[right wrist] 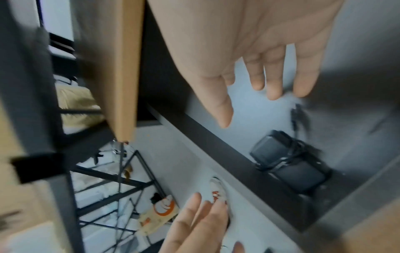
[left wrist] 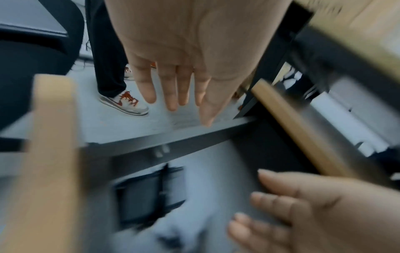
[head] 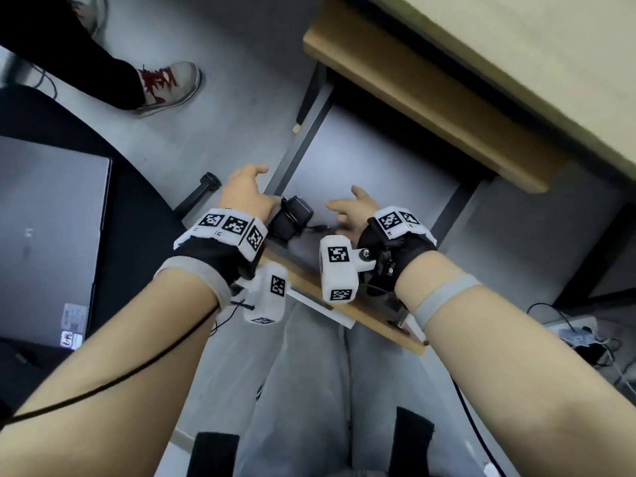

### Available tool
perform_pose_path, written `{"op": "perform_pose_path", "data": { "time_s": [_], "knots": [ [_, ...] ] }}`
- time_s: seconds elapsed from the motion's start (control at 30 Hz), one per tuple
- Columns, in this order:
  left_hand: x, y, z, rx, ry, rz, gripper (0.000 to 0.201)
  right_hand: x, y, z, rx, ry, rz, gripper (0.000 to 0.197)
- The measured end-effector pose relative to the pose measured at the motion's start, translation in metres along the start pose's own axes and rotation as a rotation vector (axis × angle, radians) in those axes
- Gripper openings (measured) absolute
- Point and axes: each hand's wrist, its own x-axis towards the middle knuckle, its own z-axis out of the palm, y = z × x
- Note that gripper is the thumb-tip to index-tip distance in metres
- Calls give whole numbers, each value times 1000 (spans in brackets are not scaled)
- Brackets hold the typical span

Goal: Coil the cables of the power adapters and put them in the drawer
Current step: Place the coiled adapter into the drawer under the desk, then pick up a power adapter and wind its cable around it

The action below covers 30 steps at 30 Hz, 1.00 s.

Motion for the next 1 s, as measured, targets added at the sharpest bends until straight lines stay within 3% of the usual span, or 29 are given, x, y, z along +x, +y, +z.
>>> {"op": "perform_pose_path", "data": {
  "time_s": [0.07,0.17,0.3,0.47,0.57,0.63,0.83,0.93,1.0],
  "knots": [
    [-13,34,-5,-255,-37,43,42,-32,-16,-20,81,9,-46,51],
    [-46,91,-6,-472,-259,147,21,-87,-39,-59,179,-67,-164,12],
    [-93,170,7,-546,-458,346,17,-143,-61,-122,249,-80,-356,21],
    [-125,267,49,-669,-573,415,18,-174,-78,-210,355,19,-486,26],
    [-132,312,82,-654,-568,431,18,-180,-85,-268,376,66,-532,13],
    [-133,342,106,-631,-548,429,18,-179,-90,-309,370,128,-558,16],
    [-146,426,184,-572,-493,417,20,-180,-104,-427,211,486,-774,26],
    [-150,460,206,-540,-387,503,26,-177,-109,-469,162,561,-813,31],
    [-142,475,210,-512,-232,556,30,-173,-112,-488,160,557,-796,31]
  ]
}}
